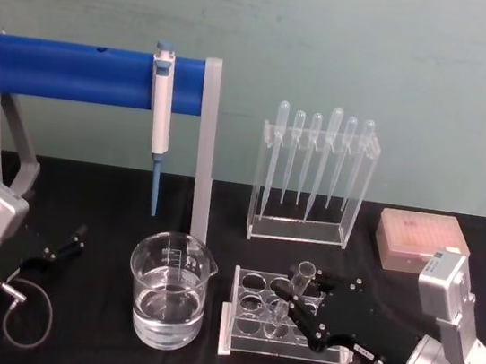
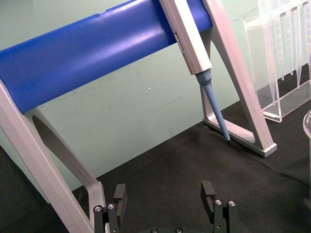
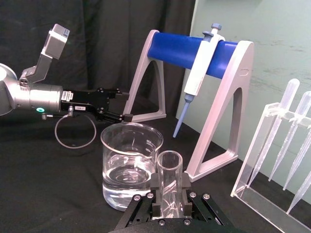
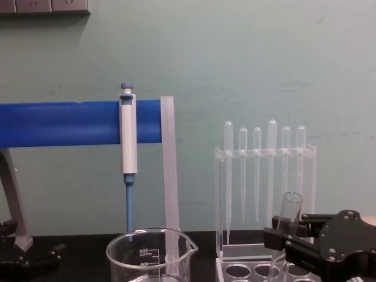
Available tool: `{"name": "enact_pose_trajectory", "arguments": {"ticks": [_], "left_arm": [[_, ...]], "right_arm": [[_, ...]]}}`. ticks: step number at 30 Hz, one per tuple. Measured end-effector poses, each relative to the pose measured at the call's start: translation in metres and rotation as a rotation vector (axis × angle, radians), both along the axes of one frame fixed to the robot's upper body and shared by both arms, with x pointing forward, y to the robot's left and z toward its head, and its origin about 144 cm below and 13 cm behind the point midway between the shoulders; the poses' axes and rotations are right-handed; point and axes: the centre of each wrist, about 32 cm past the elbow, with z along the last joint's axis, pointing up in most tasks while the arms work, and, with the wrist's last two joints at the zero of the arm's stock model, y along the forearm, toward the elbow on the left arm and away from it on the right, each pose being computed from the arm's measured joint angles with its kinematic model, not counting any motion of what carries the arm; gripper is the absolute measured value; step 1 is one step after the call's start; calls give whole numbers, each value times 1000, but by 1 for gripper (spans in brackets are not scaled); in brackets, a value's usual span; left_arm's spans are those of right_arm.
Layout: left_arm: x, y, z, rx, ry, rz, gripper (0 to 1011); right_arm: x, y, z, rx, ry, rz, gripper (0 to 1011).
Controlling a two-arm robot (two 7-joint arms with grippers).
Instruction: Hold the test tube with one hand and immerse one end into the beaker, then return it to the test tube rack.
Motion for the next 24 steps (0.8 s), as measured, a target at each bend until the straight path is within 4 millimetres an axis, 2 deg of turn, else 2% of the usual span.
{"name": "enact_pose_trajectory", "arguments": {"ticks": [12,24], "left_arm": [[0,0,0,0,0,0,1000],[0,0,0,0,0,0,1000]], "right_arm": [[2,-2,14,-5,-10,-20,230],[3,-1,45,12,21,-58,230]]}}
